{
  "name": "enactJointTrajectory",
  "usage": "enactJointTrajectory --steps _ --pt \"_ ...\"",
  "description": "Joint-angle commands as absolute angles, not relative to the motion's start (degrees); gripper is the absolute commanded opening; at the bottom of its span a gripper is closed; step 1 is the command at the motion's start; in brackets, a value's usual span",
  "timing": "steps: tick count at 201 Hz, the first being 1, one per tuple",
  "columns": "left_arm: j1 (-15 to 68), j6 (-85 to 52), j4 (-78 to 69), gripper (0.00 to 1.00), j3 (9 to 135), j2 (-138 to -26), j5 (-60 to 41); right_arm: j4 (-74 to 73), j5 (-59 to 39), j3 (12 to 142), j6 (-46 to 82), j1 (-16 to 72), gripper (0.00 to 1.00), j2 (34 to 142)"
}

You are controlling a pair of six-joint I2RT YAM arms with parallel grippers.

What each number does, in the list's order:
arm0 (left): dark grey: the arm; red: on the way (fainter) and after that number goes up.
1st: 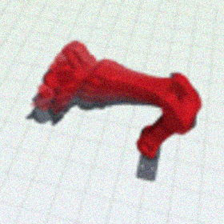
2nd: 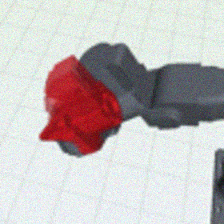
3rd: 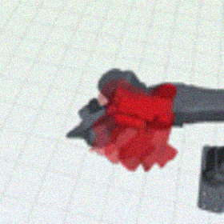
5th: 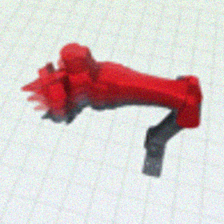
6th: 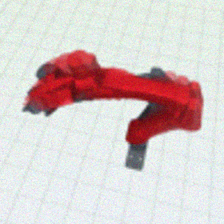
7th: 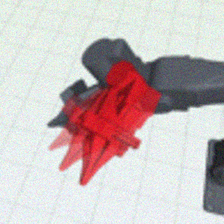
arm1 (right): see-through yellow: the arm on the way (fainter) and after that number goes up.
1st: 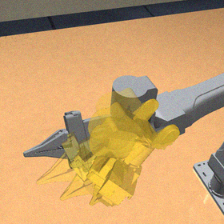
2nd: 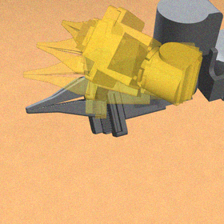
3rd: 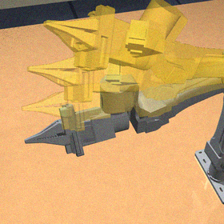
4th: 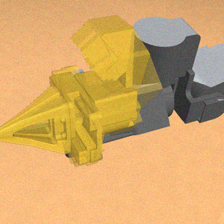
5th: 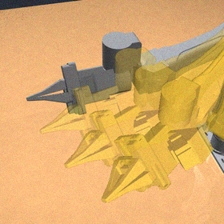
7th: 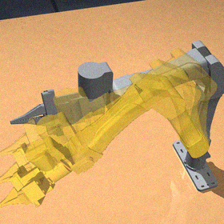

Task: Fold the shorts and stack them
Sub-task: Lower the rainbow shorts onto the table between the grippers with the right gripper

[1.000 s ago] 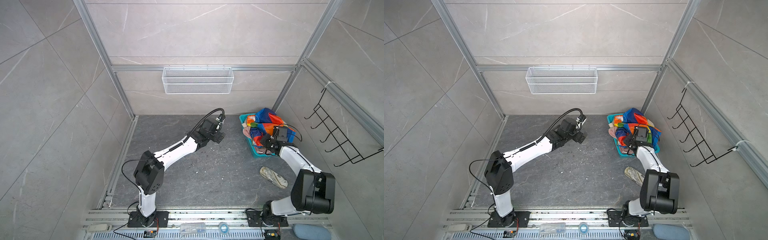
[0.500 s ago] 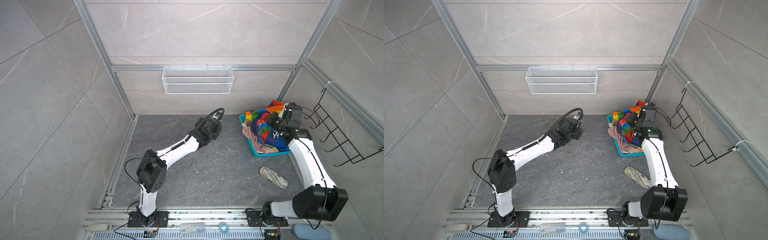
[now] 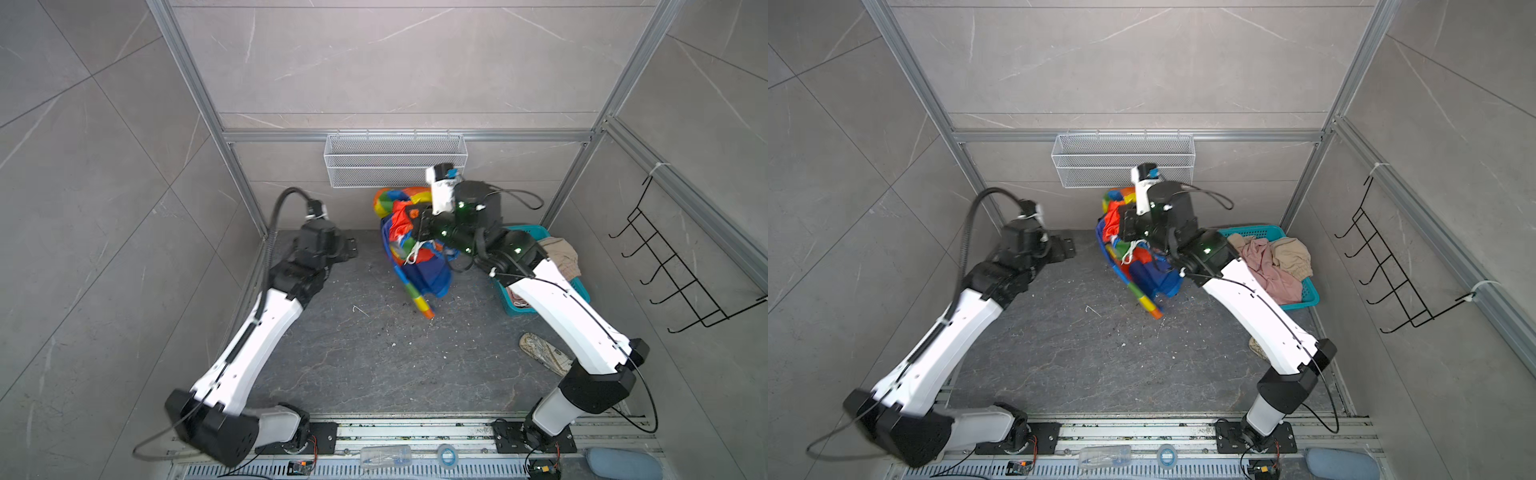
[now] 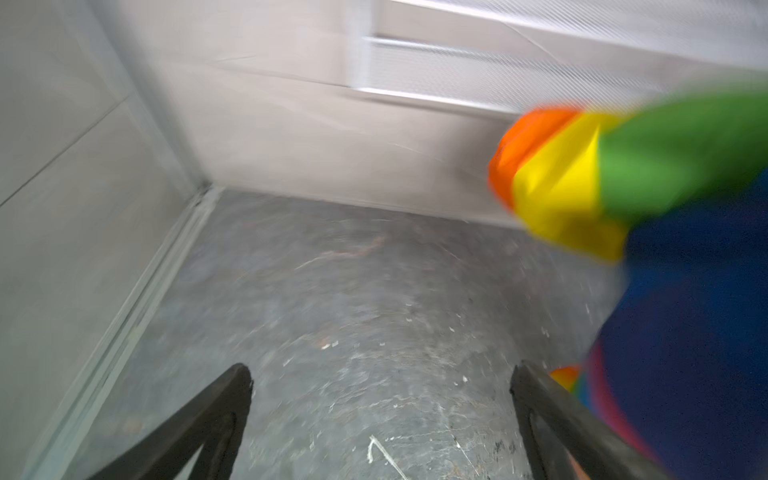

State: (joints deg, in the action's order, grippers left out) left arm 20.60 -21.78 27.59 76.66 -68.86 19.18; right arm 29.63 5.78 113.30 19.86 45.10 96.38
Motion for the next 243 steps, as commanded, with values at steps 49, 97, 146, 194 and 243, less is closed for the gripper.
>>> enactJointTrajectory --steps 49,97,146,194,243 --pt "15.74 -32.8 27.7 1.0 63.11 -61.6 1.65 26.49 8.55 87.79 24.35 40.68 0.33 103.08" --pt "15.83 -36.33 19.98 1.0 55.58 -64.95 -9.9 24.08 5.63 73.4 23.04 38.35 0.99 94.52" --pt "16.17 -38.64 16.71 1.0 52.41 -67.29 -13.97 12.38 -7.19 63.29 31.05 33.93 0.99 94.99" --pt "16.7 -38.68 16.4 1.0 51.32 -67.03 -13.47 -2.73 -18.34 62.06 41.32 34.02 0.89 102.66" --pt "16.96 -40.02 13.58 1.0 51.75 -66.26 -14.67 -7.9 -20.57 59.95 44.79 34.28 0.27 103.99"
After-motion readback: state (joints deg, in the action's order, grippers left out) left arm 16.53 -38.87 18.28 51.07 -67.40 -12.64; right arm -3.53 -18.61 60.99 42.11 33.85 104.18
